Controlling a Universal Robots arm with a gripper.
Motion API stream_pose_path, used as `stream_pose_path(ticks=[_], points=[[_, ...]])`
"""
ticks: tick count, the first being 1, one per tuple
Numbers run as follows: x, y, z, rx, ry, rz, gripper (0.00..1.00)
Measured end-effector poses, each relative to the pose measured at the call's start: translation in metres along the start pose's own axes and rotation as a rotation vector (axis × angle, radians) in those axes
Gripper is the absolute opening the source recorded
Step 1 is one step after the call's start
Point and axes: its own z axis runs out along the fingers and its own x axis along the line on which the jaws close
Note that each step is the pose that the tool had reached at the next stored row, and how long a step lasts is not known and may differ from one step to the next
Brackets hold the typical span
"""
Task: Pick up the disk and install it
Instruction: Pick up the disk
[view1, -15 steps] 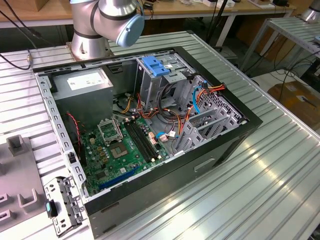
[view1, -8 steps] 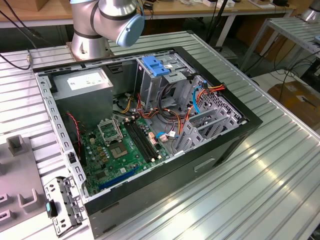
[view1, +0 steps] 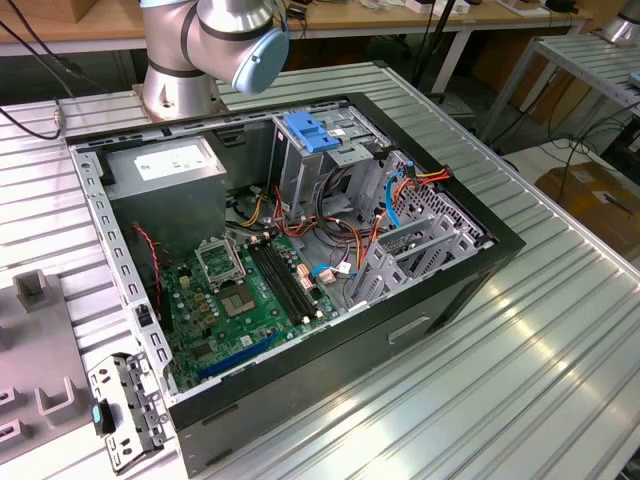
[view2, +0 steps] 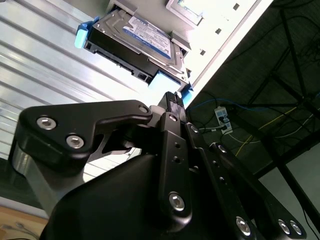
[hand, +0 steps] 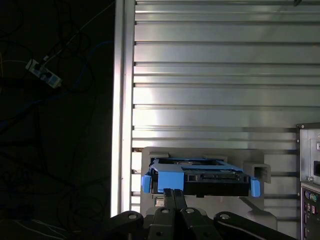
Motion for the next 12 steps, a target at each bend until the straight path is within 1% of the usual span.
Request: stream_pose_path(ticks=[3, 7, 8, 12], points=[[0.0, 0.0, 0.0, 0.0001, 0.0001, -0.001, 0.11], [0.0, 0.0, 0.0, 0.0014, 0.0026, -0.062, 0.11], [0.0, 0.0, 0.0, 0.0016, 0.0029, -0.071, 0.11], [0.0, 0.0, -0.0001, 0.0017, 0.0031, -0.074, 0.11]])
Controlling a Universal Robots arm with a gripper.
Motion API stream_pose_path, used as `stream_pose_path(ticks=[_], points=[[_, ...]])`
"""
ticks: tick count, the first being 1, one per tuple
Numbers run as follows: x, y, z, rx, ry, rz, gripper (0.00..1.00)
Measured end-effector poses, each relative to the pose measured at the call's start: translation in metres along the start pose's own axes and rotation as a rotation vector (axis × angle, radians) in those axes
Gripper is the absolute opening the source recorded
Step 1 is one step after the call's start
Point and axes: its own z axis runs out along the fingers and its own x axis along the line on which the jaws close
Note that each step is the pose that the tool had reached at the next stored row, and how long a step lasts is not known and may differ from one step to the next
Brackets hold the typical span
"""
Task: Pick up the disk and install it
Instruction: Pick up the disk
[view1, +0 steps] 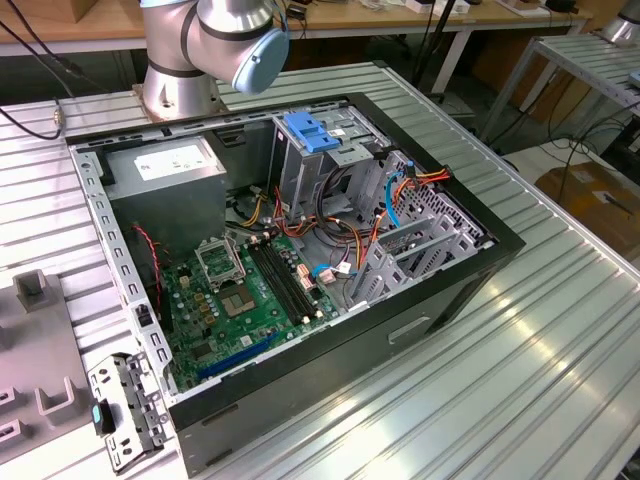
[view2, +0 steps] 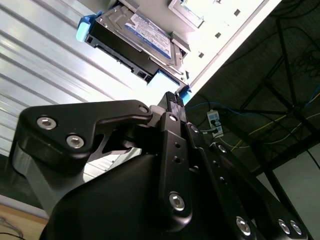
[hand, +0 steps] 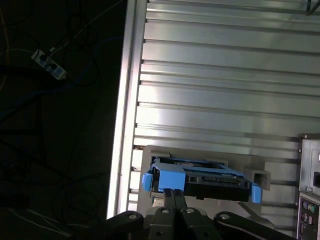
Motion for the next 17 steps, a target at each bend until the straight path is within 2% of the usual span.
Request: stream_pose_path(ticks=[10, 12, 14, 15, 17], points=[[-0.0001, 0.0003, 0.0001, 0.0004, 0.0, 0.0, 0.11], [0.0, 0.0003, 0.0, 0.0009, 0.0005, -0.011, 0.11], [0.0, 0.0003, 0.0003, 0.0019, 0.0022, -0.056, 0.11], [0.0, 0.0003, 0.0004, 0.0029, 0.004, -0.1, 0.11], [0.0, 0.0003, 0.0004, 0.0038, 0.0057, -0.14, 0.11]])
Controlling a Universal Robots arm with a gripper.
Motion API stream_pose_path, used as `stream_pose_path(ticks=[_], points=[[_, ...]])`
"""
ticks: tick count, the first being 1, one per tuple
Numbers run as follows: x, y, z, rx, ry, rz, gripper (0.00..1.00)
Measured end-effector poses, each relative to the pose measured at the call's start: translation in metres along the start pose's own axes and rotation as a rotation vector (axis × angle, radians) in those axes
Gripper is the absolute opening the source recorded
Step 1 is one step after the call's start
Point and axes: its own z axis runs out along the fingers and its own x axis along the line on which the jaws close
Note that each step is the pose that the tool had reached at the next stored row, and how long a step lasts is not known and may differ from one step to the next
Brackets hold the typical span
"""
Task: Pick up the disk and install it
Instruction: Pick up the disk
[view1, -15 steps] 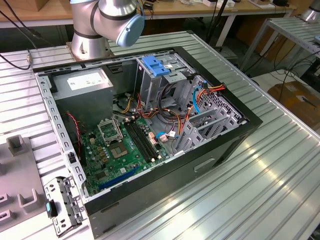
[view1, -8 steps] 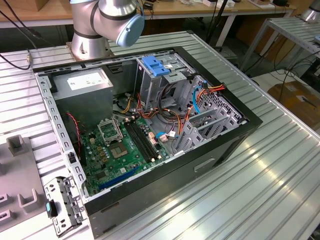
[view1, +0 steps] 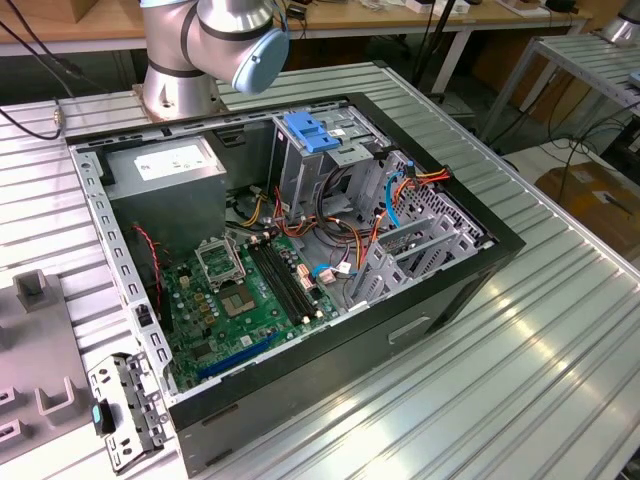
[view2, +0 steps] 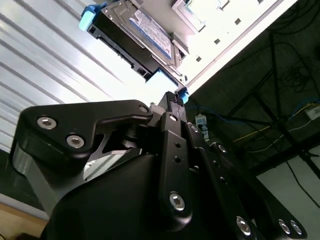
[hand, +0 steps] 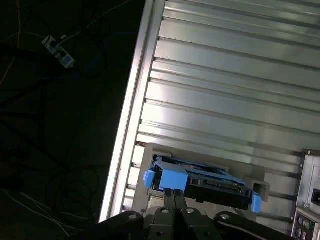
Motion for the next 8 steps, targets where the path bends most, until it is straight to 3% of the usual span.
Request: stream_pose_path(ticks=[3, 8], points=[[0.0, 0.0, 0.0, 0.0017, 0.0031, -0.078, 0.11], [0.0, 0.0, 0.0, 0.0038, 0.007, -0.174, 0.11]])
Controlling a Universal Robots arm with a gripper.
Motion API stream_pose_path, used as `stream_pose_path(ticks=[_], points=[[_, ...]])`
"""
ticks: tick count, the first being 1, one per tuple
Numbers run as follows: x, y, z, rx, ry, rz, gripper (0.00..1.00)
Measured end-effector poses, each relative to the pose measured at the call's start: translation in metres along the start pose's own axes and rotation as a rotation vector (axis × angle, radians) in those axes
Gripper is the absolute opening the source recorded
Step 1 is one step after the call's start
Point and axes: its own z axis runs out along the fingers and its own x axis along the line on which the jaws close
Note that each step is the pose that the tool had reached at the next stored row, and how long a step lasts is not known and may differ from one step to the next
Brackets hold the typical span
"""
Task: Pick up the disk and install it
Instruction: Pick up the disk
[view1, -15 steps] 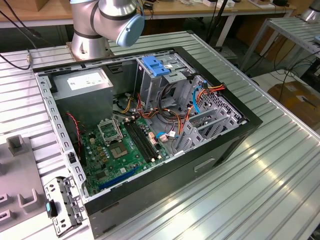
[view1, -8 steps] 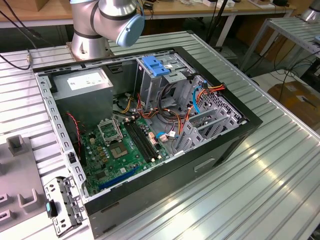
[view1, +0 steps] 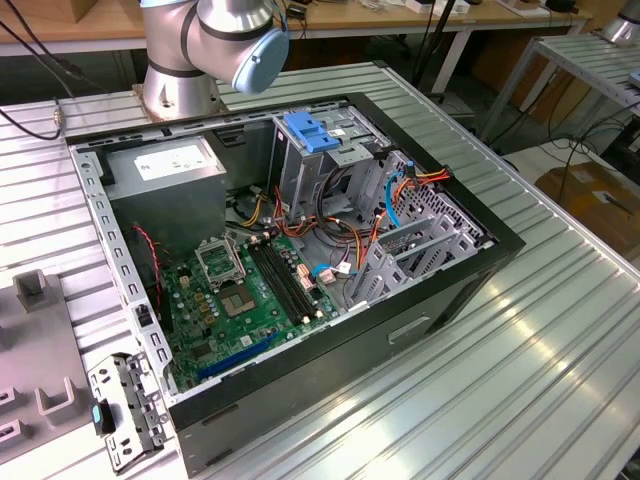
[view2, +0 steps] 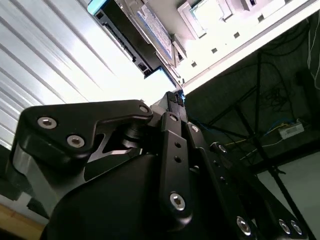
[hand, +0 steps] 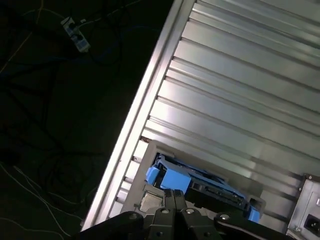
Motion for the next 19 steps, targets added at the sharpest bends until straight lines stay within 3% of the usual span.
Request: stream_pose_path(ticks=[12, 15, 19], points=[[0.0, 0.0, 0.0, 0.0038, 0.007, -0.175, 0.11], [0.0, 0.0, 0.0, 0.0054, 0.0097, -0.244, 0.11], [0.0, 0.0, 0.0, 0.0064, 0.0116, -0.29, 0.11]])
